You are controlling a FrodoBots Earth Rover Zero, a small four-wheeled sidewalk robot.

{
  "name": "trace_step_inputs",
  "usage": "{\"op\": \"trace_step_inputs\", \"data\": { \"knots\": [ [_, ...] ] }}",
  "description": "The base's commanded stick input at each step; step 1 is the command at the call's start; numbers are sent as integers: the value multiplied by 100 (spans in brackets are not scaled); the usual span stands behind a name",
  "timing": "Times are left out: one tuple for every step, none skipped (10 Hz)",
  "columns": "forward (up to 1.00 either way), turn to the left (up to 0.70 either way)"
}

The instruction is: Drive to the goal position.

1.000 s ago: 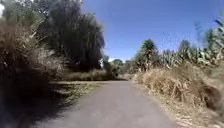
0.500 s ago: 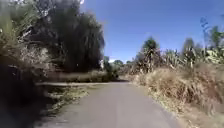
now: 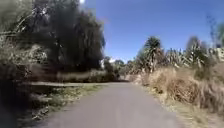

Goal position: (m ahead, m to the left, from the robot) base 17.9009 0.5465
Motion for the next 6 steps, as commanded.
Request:
{"op": "trace_step_inputs", "data": {
  "knots": [
    [85, 0],
    [85, 0],
    [85, 0],
    [85, 0],
    [85, 0],
    [85, 0]
  ]
}}
